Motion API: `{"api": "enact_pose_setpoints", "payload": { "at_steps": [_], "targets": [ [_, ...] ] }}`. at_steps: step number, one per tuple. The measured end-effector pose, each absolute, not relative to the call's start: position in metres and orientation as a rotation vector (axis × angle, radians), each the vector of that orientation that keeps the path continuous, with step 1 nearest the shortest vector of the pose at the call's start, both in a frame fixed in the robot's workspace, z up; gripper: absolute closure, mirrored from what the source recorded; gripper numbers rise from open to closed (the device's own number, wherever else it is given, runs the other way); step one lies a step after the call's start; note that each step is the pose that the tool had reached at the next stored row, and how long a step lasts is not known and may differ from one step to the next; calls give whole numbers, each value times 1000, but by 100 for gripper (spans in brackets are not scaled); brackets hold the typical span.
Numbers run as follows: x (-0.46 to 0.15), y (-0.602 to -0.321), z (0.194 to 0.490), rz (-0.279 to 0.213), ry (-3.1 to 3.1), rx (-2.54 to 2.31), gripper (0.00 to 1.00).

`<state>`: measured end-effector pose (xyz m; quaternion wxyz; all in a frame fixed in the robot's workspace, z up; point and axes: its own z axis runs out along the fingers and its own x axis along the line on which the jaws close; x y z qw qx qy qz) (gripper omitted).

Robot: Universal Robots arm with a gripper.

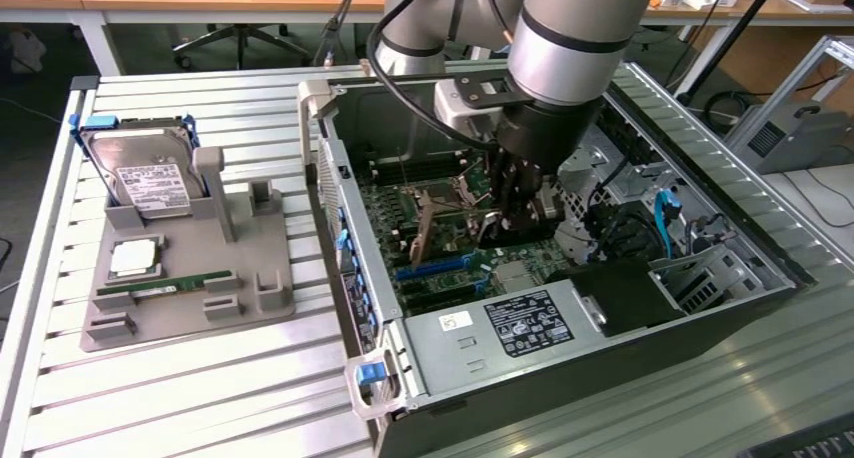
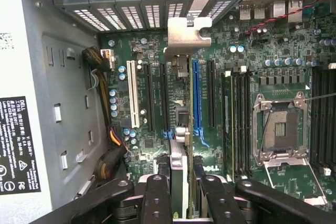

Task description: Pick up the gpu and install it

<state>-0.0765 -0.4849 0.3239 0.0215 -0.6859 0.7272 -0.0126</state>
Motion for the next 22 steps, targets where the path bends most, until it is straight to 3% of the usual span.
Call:
{"api": "enact_pose_setpoints", "payload": {
  "at_steps": [22],
  "targets": [
    [-76, -458, 320, -39, 2254, -2126, 73]
  ]
}}
